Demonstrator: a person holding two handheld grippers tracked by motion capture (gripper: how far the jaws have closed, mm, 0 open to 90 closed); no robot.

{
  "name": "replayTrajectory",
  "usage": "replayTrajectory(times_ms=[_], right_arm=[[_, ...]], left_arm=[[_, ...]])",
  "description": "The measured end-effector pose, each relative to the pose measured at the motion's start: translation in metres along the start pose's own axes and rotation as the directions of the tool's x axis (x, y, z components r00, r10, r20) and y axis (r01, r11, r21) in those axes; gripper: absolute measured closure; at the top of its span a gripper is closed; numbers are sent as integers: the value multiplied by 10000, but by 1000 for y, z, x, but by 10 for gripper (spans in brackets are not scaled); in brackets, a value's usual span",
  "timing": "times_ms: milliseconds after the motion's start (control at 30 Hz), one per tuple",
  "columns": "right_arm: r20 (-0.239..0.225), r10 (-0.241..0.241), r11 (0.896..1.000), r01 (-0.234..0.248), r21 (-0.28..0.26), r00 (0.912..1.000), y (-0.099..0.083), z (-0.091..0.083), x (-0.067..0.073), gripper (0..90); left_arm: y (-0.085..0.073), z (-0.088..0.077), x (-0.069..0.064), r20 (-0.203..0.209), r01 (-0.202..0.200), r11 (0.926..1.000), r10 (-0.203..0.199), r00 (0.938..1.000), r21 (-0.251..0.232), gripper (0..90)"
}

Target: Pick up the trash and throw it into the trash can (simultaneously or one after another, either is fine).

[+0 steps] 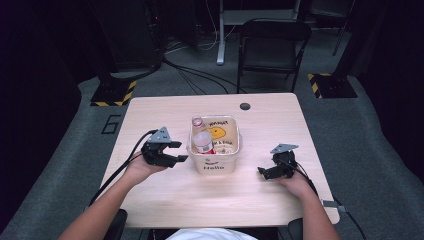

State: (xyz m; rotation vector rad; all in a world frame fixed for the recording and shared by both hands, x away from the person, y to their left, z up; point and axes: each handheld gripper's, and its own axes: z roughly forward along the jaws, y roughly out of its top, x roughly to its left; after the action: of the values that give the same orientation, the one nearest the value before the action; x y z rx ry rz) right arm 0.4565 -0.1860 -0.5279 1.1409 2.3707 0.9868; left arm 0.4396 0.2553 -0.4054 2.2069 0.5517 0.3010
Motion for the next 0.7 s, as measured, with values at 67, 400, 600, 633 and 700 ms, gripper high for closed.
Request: replayTrajectory(times_ms=[67,400,600,633,700], right_arm=[[4,-1,10000,1,-6,10000,0,0,0,0],[5,20,10000,-20,20,10000,-1,-1,1,0],[4,19,10000,-19,19,10000,-1,-1,1,0],[4,18,10000,-18,19,10000,-1,-1,1,0],[5,21,10000,-21,18,10000,-1,-1,1,0]], left_arm=[[-6,-2,4,-39,132,9999,-132,9999,-79,399],[-36,-9,25,-419,871,9961,-876,9953,-138,396],[-51,-9,35,-646,1285,9912,-1304,9894,-324,396],[-54,-9,36,-673,1352,9903,-1371,9883,-321,396],[-59,-9,40,-687,1467,9887,-1486,9865,-317,396]])
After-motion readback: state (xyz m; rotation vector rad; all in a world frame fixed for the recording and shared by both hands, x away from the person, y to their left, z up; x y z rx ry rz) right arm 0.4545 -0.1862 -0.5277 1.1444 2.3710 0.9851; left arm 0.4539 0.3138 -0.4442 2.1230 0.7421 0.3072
